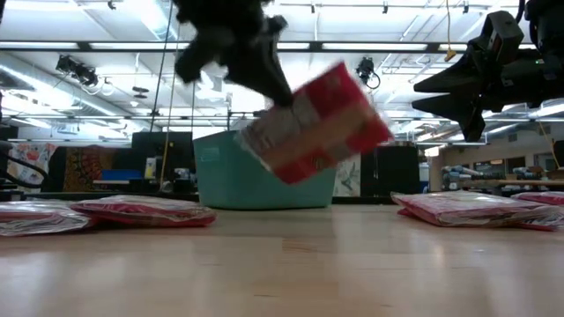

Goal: Sort popcorn bags into baskets
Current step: Put the red popcorn bag into the green container

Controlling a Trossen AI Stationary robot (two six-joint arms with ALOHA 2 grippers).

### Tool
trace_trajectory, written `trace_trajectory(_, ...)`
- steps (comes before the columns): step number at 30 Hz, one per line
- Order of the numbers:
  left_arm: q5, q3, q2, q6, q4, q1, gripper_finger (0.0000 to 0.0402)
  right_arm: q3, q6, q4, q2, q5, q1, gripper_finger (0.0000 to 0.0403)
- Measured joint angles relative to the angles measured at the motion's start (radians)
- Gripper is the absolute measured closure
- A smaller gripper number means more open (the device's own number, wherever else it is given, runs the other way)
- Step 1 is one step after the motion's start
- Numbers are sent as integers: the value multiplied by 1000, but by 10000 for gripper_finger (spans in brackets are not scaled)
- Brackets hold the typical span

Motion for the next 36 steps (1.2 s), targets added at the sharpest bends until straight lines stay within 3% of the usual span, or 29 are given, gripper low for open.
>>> trace_trajectory(12,66,2,-215,-206,5,156,399,0,0,0,4,0,0,245)
trace_trajectory(27,125,2,-82,-288,4,577,396,0,0,0,5,0,0,245)
trace_trajectory(31,156,1,-51,-310,8,625,368,0,0,0,5,0,0,245)
trace_trajectory(36,163,1,-69,-264,11,602,305,0,0,0,5,0,0,245)
